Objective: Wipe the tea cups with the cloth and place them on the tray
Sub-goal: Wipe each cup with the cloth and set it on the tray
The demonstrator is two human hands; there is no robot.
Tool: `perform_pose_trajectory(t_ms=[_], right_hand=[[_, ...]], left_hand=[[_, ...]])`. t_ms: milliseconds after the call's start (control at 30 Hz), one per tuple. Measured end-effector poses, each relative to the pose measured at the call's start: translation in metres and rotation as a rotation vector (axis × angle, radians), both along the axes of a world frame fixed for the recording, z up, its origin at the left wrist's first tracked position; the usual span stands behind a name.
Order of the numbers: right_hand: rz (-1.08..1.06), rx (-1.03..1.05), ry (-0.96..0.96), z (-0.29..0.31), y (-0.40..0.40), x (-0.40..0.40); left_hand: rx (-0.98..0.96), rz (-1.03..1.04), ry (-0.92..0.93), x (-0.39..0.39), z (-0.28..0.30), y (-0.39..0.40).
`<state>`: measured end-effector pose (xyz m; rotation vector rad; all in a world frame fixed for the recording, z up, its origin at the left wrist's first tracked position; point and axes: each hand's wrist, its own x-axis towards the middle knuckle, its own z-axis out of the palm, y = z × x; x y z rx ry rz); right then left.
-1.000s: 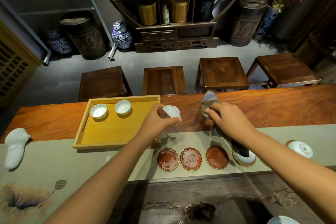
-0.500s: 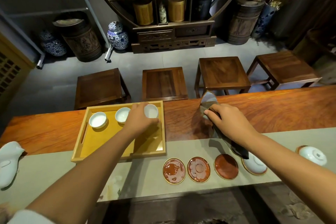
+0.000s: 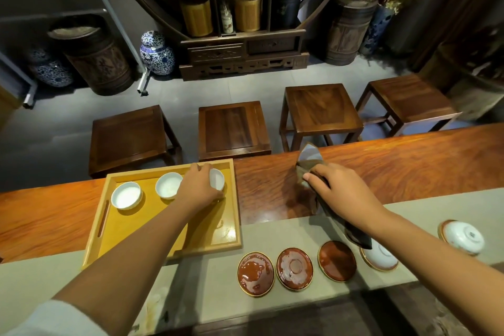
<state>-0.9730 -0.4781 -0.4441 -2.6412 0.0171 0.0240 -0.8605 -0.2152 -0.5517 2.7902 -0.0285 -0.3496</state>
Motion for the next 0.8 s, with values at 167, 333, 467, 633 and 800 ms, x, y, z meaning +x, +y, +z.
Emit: perform_pose_trajectory(t_ms=[167,333,467,633,800], right_hand=[[-0.014,-0.007,0.022,-0.002,-0.003,-0.001],[-0.009,-0.011,0.026,-0.004,-0.005,0.0],[0.002,0.008,-0.006,-0.003,-0.007,0.0],[0.02,0.047,-0.032,0.002,-0.015,0.0],[0.028,0.044,-0.053,0.01,-0.029,-0.005]], left_hand=[[0.003,-0.001,0.003,0.004,-0.003,-0.002],[-0.009,0.044,0.04,0.004,-0.002,-0.003],[-0.006,0.056,0.052,0.001,0.004,-0.004],[-0.036,0.065,-0.058,-0.009,0.019,-0.009],[-0.173,0.0,-0.141,-0.022,0.041,-0.031]])
